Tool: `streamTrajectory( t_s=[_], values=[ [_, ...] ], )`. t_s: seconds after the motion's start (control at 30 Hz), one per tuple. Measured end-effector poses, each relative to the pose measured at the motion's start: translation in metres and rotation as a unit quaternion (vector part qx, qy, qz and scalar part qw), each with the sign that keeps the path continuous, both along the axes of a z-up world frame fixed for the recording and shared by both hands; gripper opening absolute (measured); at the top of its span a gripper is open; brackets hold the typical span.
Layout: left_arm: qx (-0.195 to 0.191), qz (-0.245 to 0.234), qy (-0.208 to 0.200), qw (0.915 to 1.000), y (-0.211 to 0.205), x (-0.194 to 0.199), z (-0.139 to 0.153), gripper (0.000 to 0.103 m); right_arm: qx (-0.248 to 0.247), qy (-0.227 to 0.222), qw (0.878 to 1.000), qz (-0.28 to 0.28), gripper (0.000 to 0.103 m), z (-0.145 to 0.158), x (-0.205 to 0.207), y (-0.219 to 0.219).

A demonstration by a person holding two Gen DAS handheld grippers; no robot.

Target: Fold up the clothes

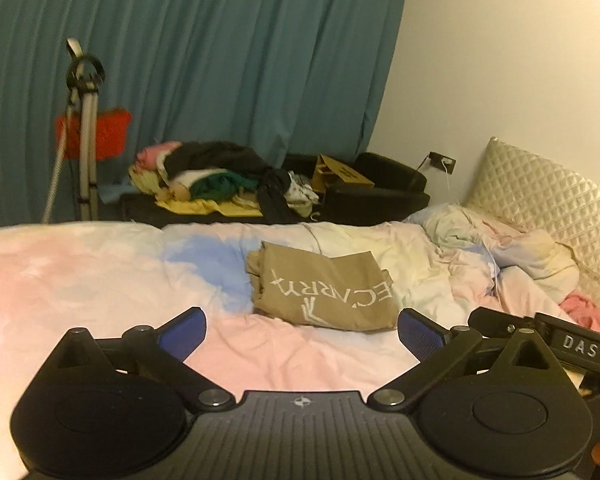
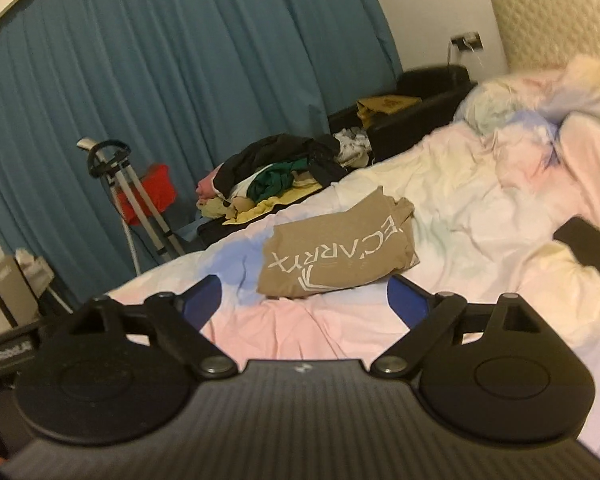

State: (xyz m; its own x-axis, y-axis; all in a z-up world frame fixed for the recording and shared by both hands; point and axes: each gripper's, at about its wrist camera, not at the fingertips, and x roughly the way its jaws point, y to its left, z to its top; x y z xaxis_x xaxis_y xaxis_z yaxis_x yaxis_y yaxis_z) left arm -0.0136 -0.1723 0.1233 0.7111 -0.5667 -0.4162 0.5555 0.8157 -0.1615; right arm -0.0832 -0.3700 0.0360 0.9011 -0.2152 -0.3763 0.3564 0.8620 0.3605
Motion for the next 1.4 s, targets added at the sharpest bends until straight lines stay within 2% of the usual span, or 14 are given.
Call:
streamTrajectory(
  t_s=[0.13,0.27,0.43,0.63,0.77,1.0,1.4],
  values=[
    [0.012,0.013,-0.038,0.9991,0.029,-0.042,0.002,0.103,-0.060,0.009,0.998,0.010,0.091,-0.003,-0.021,0.027],
    [0.009,0.021,-0.043,0.9988,0.052,-0.062,-0.005,0.103,-0.102,0.008,0.995,0.018,0.091,-0.008,-0.036,0.048],
    [0.008,0.030,-0.047,0.9984,0.070,-0.074,-0.018,0.103,-0.129,0.003,0.991,0.023,0.091,-0.018,-0.043,0.064],
    [0.015,0.041,-0.050,0.9978,0.074,-0.075,-0.031,0.103,-0.133,-0.005,0.991,0.019,0.091,-0.031,-0.047,0.067],
    [0.021,0.029,-0.048,0.9982,0.073,-0.073,-0.039,0.103,-0.135,-0.002,0.991,0.013,0.091,-0.040,-0.046,0.068],
    [0.028,0.033,-0.047,0.9980,0.075,-0.069,-0.049,0.103,-0.169,0.008,0.985,0.022,0.091,-0.047,-0.039,0.080],
    [0.034,0.040,-0.041,0.9978,0.073,-0.068,-0.057,0.103,-0.161,0.015,0.987,0.023,0.091,-0.048,-0.038,0.081]
  ],
)
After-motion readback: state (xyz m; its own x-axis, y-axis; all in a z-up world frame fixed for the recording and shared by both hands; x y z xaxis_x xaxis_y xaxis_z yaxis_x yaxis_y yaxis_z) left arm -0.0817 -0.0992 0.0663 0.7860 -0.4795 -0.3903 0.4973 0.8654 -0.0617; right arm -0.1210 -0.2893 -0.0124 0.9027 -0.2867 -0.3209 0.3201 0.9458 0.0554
